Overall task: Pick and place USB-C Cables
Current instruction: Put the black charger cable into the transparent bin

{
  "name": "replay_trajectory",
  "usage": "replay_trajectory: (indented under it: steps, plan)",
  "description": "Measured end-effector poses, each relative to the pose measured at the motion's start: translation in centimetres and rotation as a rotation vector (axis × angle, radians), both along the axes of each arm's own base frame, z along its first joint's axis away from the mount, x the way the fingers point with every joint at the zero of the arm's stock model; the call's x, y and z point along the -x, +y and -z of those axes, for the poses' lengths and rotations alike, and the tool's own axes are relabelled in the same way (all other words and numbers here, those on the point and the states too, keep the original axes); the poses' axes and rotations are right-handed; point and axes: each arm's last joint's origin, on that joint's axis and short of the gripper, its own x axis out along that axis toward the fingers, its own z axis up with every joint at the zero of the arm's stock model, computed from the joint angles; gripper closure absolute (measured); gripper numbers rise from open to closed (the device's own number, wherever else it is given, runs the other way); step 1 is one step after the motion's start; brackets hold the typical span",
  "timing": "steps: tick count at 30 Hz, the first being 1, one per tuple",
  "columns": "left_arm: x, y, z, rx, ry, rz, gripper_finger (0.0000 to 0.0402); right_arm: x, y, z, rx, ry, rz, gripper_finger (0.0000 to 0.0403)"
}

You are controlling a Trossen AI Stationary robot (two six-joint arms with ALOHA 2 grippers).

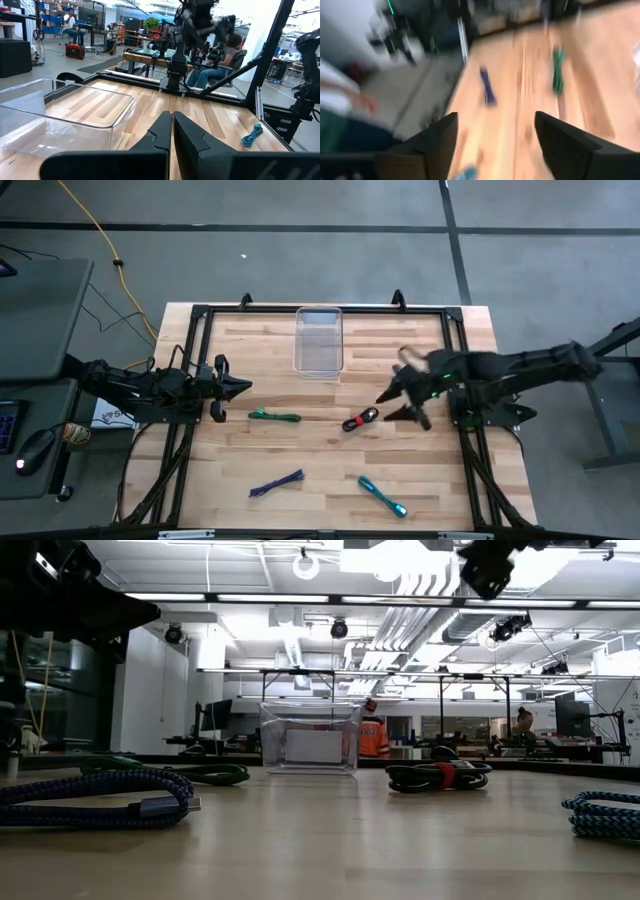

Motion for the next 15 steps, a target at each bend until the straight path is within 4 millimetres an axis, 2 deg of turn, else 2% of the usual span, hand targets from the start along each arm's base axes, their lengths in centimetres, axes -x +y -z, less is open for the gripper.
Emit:
replay_trajectory:
  steps: [3, 8, 15]
  plan:
    - [0.0, 0.0, 0.0, 0.0, 0.0, 0.0, 0.0401, -2.1, 0.8, 2.1, 0.089, 0.153, -0.047, 0.0126]
    - [0.0, 0.0, 0.0, 0.0, 0.0, 0.0, 0.0401, -5.2, 1.6, 5.6, 0.196, 0.291, -0.069, 0.0124]
    - [0.0, 0.0, 0.0, 0.0, 0.0, 0.0, 0.0401, -7.7, 1.6, 10.2, 0.36, 0.439, 0.007, 0.0124]
